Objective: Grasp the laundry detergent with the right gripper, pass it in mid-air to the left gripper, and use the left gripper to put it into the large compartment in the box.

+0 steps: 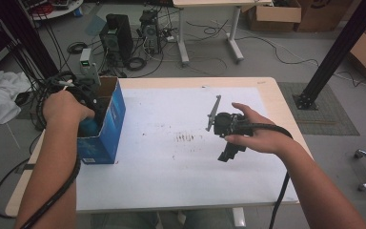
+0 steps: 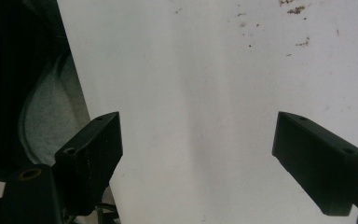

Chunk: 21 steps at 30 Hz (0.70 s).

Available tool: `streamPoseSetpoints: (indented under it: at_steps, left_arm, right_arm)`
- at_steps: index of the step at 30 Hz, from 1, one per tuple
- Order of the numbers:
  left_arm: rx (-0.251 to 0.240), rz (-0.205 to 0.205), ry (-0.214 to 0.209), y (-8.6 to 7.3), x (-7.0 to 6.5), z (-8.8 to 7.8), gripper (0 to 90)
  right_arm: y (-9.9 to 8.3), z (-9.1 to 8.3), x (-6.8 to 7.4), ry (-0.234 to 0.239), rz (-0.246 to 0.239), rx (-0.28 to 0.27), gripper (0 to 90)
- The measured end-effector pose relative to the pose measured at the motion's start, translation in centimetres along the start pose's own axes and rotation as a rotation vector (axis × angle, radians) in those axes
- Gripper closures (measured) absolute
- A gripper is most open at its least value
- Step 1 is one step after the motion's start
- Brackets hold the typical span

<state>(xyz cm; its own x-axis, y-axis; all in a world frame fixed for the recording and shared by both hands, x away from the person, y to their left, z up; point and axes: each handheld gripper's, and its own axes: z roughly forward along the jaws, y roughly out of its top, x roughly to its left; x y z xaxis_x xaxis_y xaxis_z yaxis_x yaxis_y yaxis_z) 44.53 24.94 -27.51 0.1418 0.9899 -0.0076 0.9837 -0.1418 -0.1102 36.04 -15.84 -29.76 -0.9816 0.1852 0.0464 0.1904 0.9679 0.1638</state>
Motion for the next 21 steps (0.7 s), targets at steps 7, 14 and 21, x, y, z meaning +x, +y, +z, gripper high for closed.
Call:
streamPoseSetpoints:
  at_steps: [7,14,21]
  left_arm:
    - [0.003,-0.004,-0.004,0.2,0.2,1.4,39.0]
    - [-0.010,0.015,0.012,0.1,-0.2,1.5,38.8]
    - [-0.017,0.035,0.034,0.1,-0.7,1.5,38.7]
  right_arm:
    - [-0.2,0.4,-0.1,0.009,0.003,0.000,15.7]
    - [-0.1,0.8,-0.1,0.022,-0.002,0.006,15.8]
    - [0.0,0.9,-0.1,0.023,-0.003,0.007,15.7]
